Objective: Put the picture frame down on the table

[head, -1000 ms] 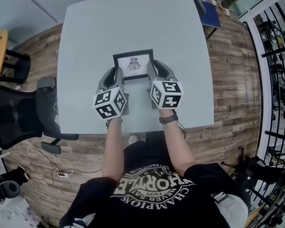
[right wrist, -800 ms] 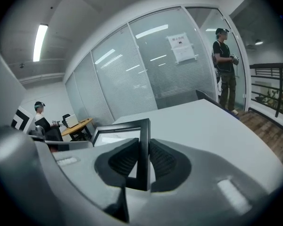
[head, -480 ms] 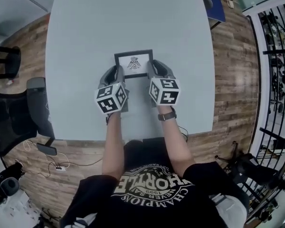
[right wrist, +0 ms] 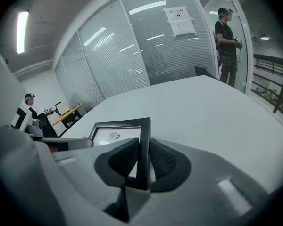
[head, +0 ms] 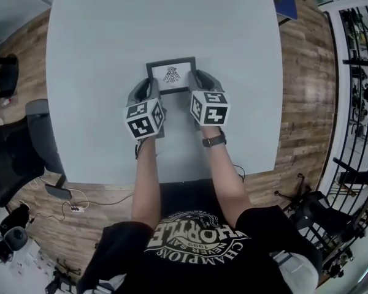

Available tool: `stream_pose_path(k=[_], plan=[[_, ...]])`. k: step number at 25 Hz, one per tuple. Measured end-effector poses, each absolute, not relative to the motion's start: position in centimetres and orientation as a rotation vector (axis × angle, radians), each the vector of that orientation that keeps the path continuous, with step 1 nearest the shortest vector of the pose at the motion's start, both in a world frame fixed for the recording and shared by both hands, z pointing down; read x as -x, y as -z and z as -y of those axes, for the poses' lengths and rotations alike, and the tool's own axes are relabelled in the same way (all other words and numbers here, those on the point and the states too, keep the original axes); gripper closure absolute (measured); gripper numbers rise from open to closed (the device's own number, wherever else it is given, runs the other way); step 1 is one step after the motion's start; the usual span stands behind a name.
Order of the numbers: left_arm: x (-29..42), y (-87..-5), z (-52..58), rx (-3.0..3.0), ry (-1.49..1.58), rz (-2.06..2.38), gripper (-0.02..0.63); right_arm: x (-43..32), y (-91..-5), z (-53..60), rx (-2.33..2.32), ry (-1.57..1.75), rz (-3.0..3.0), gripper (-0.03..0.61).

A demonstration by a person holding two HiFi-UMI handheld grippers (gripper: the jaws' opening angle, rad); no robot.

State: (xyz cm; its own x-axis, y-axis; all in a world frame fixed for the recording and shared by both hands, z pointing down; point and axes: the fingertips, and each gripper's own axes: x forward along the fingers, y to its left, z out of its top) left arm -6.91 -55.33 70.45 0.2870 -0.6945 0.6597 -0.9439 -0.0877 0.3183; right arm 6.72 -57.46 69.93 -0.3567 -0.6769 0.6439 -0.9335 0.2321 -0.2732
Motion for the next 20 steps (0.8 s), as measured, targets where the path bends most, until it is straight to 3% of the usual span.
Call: stream_pose_path(k=[20], plan=[[6.6,-75.0,56.4,-1.787,-0.525,1.427,0.541,-6.7,-74.4,58.3,-1.444,-0.879,1.991,0.508]])
